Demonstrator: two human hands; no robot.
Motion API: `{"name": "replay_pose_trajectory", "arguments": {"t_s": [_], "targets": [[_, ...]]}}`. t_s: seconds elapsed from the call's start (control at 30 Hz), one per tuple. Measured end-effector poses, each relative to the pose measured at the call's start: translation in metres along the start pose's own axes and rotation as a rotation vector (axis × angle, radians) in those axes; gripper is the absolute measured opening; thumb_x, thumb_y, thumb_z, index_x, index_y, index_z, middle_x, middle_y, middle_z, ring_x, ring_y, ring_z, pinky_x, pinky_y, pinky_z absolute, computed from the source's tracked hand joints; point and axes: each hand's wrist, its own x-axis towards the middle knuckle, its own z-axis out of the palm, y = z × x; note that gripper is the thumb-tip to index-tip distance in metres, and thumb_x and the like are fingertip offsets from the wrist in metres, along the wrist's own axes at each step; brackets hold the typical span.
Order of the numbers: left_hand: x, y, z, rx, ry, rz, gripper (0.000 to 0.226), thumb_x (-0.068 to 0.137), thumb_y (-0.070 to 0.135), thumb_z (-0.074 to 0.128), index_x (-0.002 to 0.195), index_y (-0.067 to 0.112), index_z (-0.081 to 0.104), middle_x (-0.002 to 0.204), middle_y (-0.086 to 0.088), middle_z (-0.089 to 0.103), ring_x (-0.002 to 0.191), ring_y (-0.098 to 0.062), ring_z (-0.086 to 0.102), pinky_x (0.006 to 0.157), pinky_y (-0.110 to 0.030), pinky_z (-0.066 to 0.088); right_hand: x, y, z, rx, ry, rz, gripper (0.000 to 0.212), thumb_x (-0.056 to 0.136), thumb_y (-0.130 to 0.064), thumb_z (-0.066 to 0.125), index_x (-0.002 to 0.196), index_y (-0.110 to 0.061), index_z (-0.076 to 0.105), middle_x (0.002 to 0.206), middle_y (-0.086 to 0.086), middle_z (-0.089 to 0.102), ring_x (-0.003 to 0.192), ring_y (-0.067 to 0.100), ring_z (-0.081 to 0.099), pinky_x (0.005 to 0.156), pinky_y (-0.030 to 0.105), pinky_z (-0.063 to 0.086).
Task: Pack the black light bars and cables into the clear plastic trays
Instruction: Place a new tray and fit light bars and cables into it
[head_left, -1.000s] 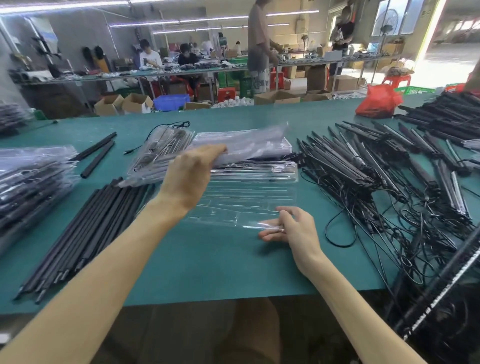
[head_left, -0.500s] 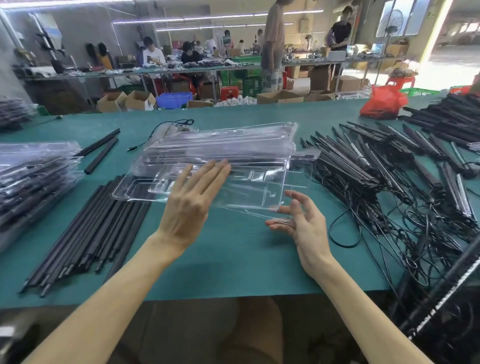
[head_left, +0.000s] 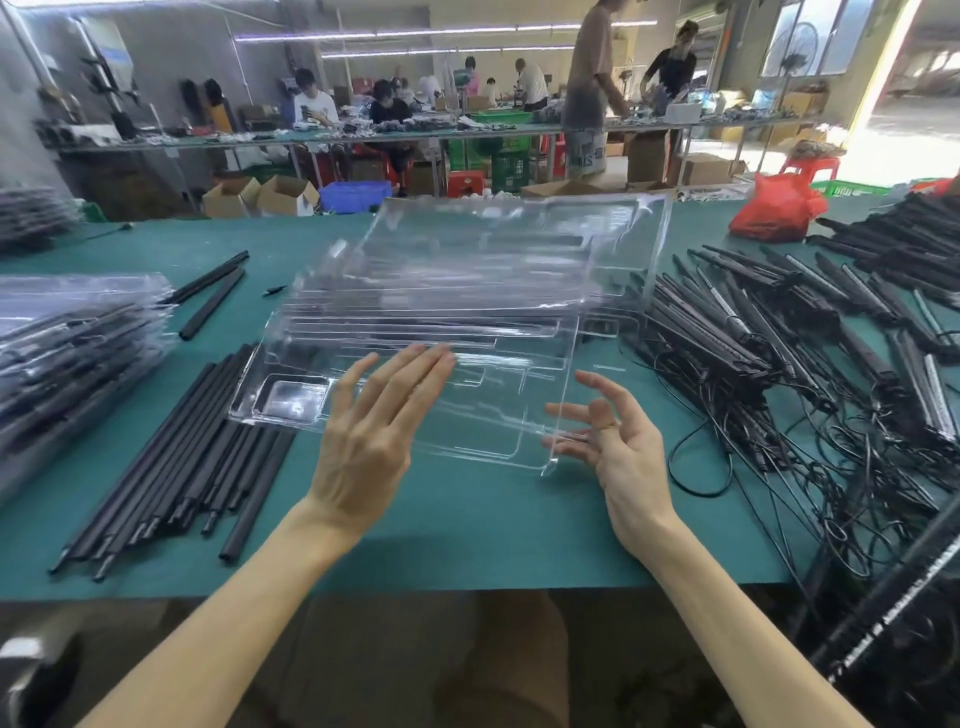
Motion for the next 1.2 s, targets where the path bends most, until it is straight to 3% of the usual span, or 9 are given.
{"name": "replay_pose_trajectory", "arguments": {"t_s": [0.27,0.47,0.6,0.77,0.83,1.03,1.2], "targets": [[-0.007,0.012,0.01,-0.052,-0.11,0.018,0.067,0.084,-0.024,0.05,0.143,0.006,0.053,0.146,-0.005,0.055,0.137,-0.023,0.051,0.103,-0.053,0.046,0.002,0.006,-0.002,-0.013,0.088,0.086,0.023,0.105,-0.033,0.047,0.122,-0.023,0.06,0.104,0.017,0.075,0.082,0.04,0.073,0.073,0.033,0.061],[-0.022,0.022,0.015,-0.141,-0.366,0.02,0.084,0.068,-0.026,0.063,0.144,0.008,0.053,0.146,-0.002,0.056,0.132,-0.021,0.055,0.101,-0.046,0.048,0.001,0.008,-0.004,-0.001,0.105,0.099,0.026,0.103,-0.032,0.05,0.126,-0.022,0.059,0.102,0.014,0.076,0.075,0.035,0.074,0.07,0.034,0.062],[-0.023,0.023,0.015,-0.217,-0.434,0.028,0.07,0.076,-0.012,0.067,0.141,0.013,0.057,0.14,0.003,0.06,0.125,-0.016,0.059,0.102,-0.042,0.048,0.002,0.008,-0.006,-0.018,0.119,0.105,0.023,0.105,-0.023,0.053,0.126,-0.02,0.061,0.104,0.013,0.075,0.085,0.036,0.074,0.077,0.045,0.062],[-0.025,0.026,0.015,-0.279,-0.438,0.02,0.053,0.084,-0.005,0.065,0.133,0.015,0.064,0.132,0.005,0.065,0.119,-0.016,0.062,0.098,-0.041,0.049,0.009,-0.005,-0.013,-0.016,0.201,0.076,0.031,0.104,-0.032,0.047,0.13,-0.02,0.059,0.106,0.012,0.075,0.088,0.034,0.074,0.078,0.041,0.061],[-0.024,0.026,0.016,-0.288,-0.455,0.036,0.049,0.086,-0.002,0.065,0.131,0.016,0.065,0.13,0.006,0.066,0.117,-0.015,0.063,0.097,-0.04,0.049,0.018,-0.016,-0.019,0.023,0.22,0.077,0.033,0.104,-0.032,0.044,0.132,-0.019,0.058,0.109,0.015,0.074,0.091,0.032,0.073,0.083,0.043,0.06],[-0.024,0.022,0.021,-0.341,-0.524,0.024,0.045,0.09,0.005,0.064,0.132,0.022,0.064,0.13,0.012,0.066,0.117,-0.01,0.062,0.101,-0.035,0.046,0.069,-0.052,-0.032,0.123,0.251,0.042,0.032,0.104,-0.029,0.049,0.13,-0.015,0.061,0.114,0.022,0.07,0.087,0.029,0.072,0.084,0.034,0.061],[-0.025,0.022,0.022,-0.363,-0.566,-0.024,0.045,0.094,0.009,0.058,0.136,0.026,0.062,0.136,0.015,0.063,0.124,-0.006,0.058,0.107,-0.034,0.042,0.111,-0.062,-0.022,0.045,0.237,0.014,0.028,0.105,-0.023,0.049,0.127,-0.01,0.061,0.117,0.024,0.07,0.093,0.03,0.072,0.075,0.031,0.06]]}}
